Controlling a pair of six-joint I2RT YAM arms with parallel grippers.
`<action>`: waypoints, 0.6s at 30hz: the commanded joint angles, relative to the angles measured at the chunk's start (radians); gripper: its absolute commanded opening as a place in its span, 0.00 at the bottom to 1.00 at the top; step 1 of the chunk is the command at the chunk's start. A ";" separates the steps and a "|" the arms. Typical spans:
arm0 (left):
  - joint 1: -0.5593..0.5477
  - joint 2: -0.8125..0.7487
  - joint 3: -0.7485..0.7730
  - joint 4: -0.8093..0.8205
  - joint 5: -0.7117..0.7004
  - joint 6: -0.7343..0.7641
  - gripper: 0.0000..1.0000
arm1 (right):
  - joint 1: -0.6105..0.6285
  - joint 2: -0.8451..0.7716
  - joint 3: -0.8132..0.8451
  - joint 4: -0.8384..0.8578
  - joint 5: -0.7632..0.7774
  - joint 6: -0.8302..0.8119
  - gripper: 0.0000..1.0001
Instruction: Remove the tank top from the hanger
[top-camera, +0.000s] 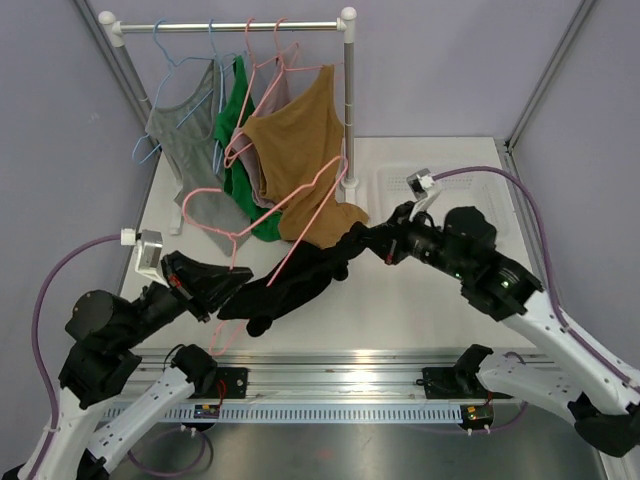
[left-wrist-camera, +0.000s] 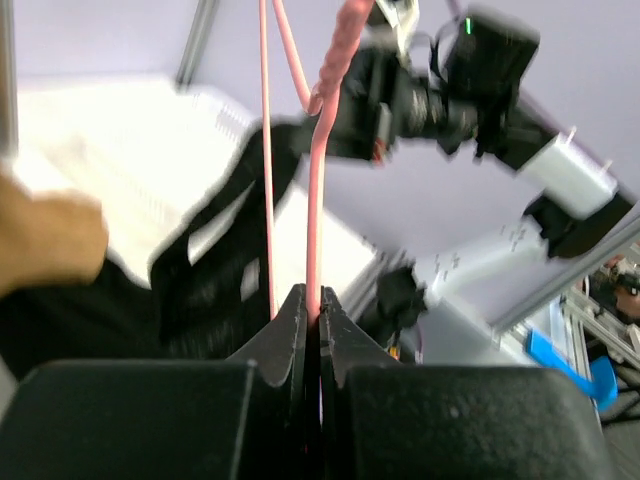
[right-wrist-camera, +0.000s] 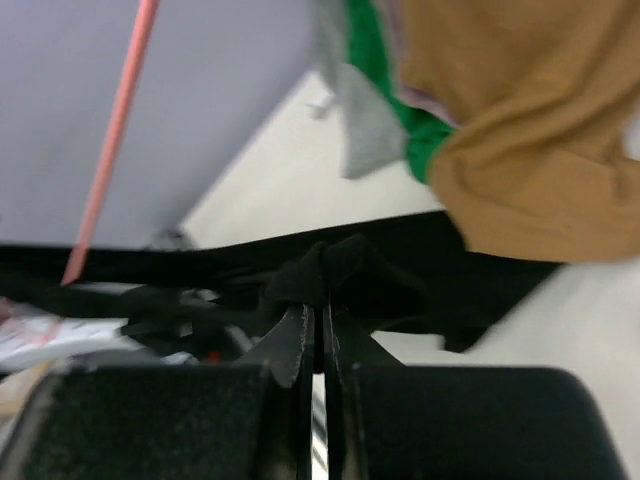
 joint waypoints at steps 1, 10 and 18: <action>-0.004 0.080 0.019 0.412 0.011 -0.004 0.00 | -0.006 -0.127 0.009 0.068 -0.306 0.096 0.00; -0.004 0.373 0.186 0.685 -0.297 0.122 0.00 | -0.006 -0.236 0.144 -0.234 -0.517 0.060 0.00; -0.004 0.493 0.228 0.717 -0.436 0.222 0.00 | -0.006 -0.305 0.193 -0.245 -0.588 0.042 0.00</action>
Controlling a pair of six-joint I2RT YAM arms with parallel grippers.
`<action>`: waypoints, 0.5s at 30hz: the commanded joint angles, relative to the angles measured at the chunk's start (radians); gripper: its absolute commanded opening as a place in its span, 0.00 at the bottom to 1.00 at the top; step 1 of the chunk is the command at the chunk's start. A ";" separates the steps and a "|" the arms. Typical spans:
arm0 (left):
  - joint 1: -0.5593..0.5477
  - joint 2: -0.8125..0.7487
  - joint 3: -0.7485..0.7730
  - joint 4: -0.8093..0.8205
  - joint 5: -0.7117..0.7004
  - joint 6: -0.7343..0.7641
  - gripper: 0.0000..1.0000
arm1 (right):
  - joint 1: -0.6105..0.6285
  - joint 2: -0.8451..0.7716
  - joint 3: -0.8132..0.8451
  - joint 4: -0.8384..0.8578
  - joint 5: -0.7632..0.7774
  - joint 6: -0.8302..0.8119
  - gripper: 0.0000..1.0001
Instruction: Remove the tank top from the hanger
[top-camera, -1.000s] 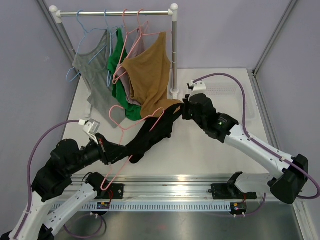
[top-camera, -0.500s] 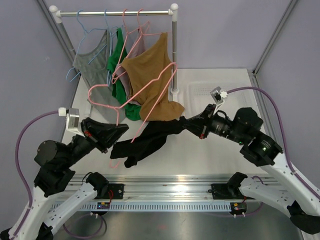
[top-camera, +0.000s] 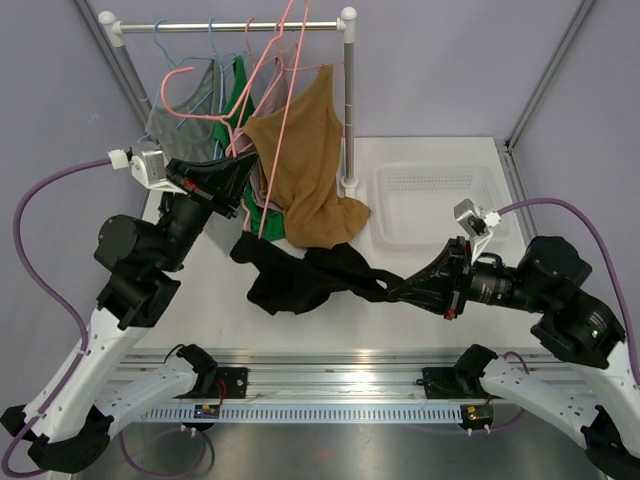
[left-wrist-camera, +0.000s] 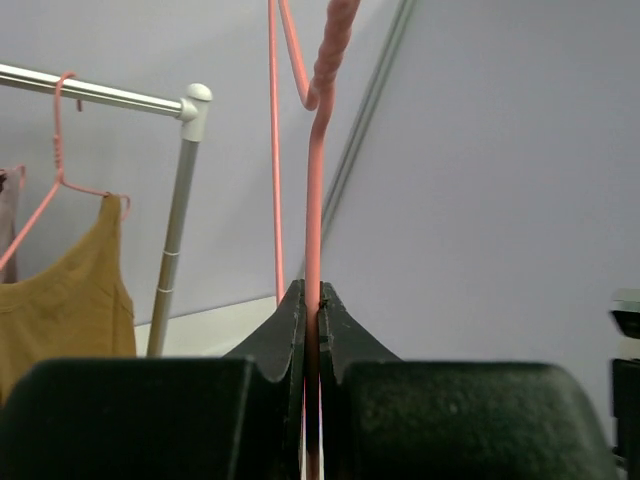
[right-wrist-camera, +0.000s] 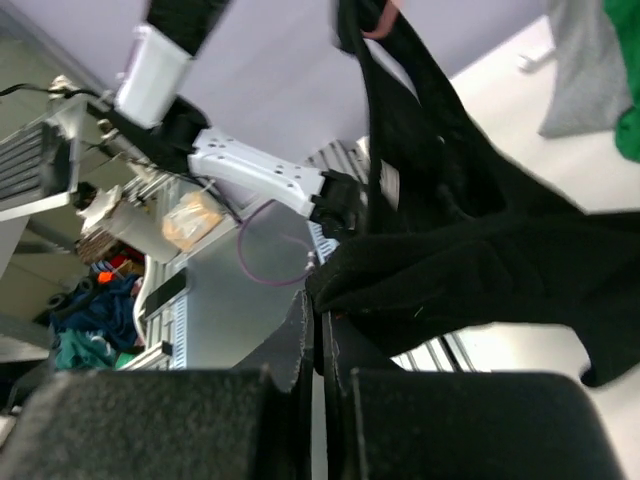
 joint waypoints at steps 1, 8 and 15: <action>-0.004 -0.003 -0.036 0.128 -0.113 0.060 0.00 | -0.006 -0.020 0.068 0.033 -0.104 -0.009 0.00; -0.004 0.016 -0.110 0.186 0.024 0.066 0.00 | -0.004 0.069 0.036 0.050 -0.193 -0.032 0.00; -0.004 0.094 0.003 -0.215 -0.140 0.012 0.00 | 0.005 0.181 -0.116 -0.030 0.054 -0.032 0.00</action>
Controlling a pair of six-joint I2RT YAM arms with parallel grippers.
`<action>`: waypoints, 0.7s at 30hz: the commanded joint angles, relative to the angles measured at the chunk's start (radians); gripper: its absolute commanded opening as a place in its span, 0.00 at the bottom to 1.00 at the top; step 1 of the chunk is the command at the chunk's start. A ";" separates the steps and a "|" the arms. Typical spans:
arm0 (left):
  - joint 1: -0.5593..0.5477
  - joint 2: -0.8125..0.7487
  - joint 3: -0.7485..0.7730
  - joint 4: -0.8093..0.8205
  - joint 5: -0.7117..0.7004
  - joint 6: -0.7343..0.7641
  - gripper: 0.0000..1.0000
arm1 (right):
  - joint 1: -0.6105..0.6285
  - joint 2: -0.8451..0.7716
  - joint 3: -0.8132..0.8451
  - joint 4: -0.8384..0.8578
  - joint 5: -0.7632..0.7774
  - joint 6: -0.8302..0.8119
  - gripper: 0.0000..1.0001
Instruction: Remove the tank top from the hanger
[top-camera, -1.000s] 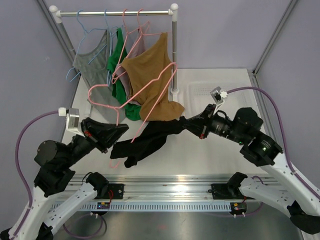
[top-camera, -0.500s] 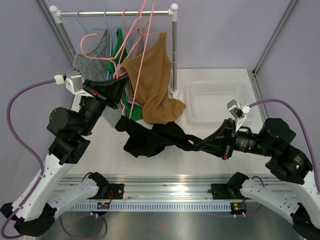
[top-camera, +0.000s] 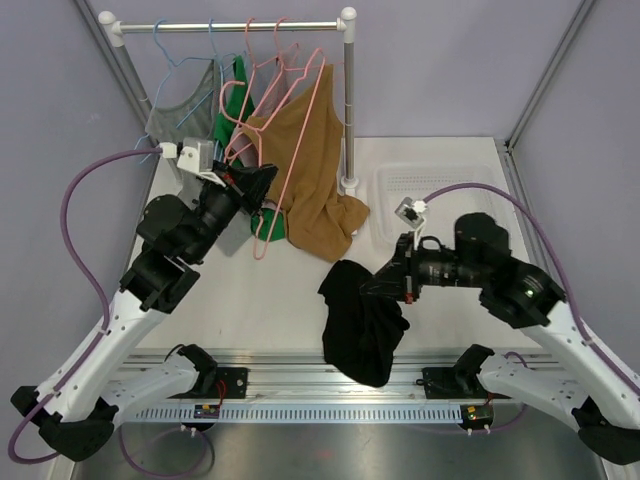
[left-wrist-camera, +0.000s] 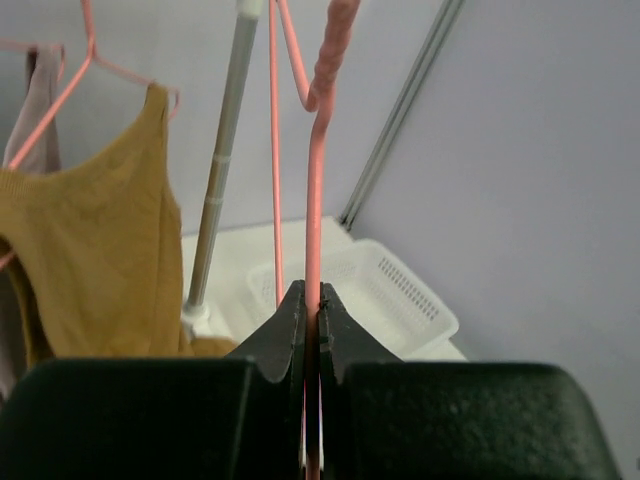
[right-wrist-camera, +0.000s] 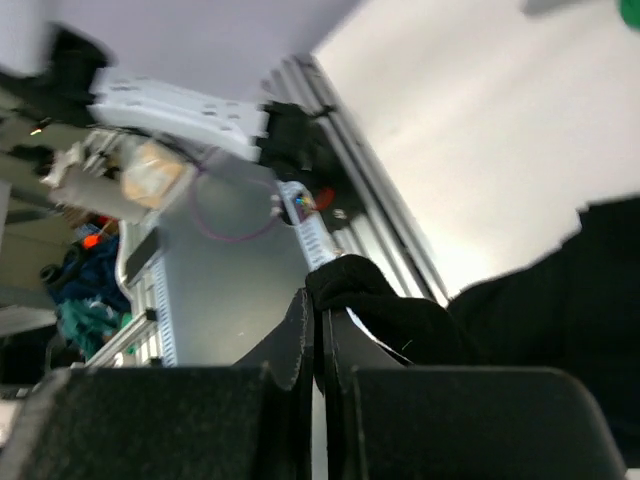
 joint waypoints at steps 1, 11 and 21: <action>-0.003 0.030 0.085 -0.177 -0.092 -0.037 0.00 | 0.017 0.049 -0.135 -0.015 0.169 0.008 0.00; -0.006 0.172 0.178 -0.429 -0.143 -0.039 0.00 | 0.107 0.075 -0.308 0.059 0.490 0.081 0.99; -0.006 0.502 0.626 -0.573 -0.192 0.035 0.00 | 0.107 -0.029 -0.288 0.009 0.581 0.077 0.99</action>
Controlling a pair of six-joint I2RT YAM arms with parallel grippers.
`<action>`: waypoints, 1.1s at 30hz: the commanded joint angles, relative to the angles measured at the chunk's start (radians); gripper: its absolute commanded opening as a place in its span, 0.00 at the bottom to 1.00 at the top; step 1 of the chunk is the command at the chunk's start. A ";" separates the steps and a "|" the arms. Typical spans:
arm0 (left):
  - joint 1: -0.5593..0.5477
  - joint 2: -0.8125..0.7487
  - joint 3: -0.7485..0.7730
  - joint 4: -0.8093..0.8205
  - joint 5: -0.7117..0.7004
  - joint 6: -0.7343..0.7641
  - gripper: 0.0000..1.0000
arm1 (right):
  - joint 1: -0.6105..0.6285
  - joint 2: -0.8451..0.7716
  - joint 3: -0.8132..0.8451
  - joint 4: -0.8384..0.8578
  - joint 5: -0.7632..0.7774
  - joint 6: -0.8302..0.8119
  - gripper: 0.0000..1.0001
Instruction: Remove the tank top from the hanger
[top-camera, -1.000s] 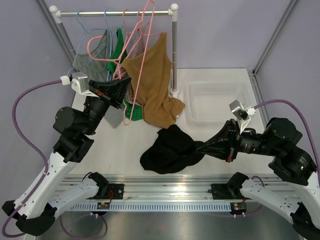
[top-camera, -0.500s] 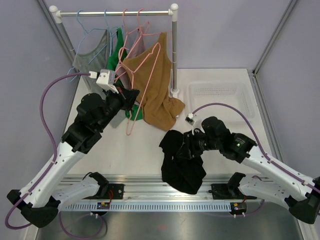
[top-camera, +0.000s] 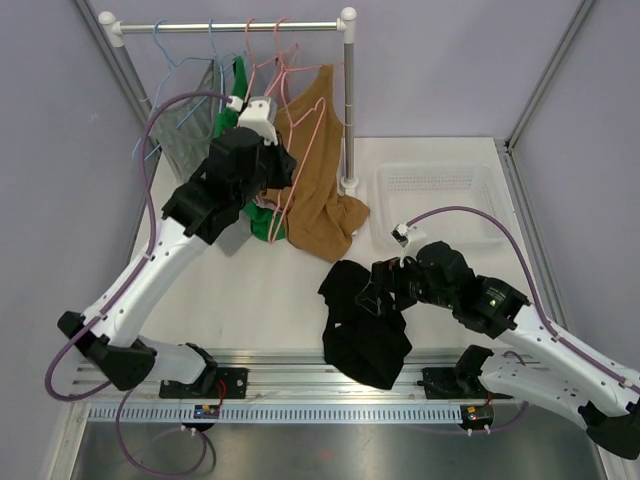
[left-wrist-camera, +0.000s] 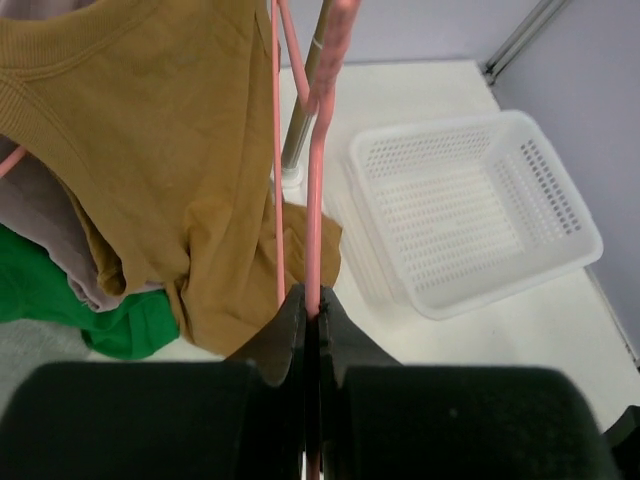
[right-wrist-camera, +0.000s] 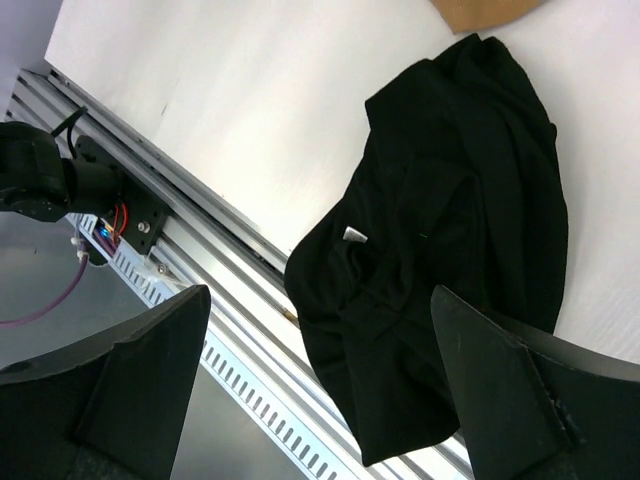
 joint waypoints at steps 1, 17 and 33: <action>-0.003 0.111 0.232 -0.040 -0.054 0.066 0.00 | 0.007 -0.032 0.038 0.004 0.052 0.006 1.00; 0.092 0.639 0.903 -0.114 -0.010 0.127 0.00 | 0.009 -0.182 0.039 -0.074 0.058 0.029 0.99; 0.140 0.804 1.021 -0.063 0.061 0.149 0.00 | 0.009 -0.207 -0.036 -0.010 -0.012 0.078 0.99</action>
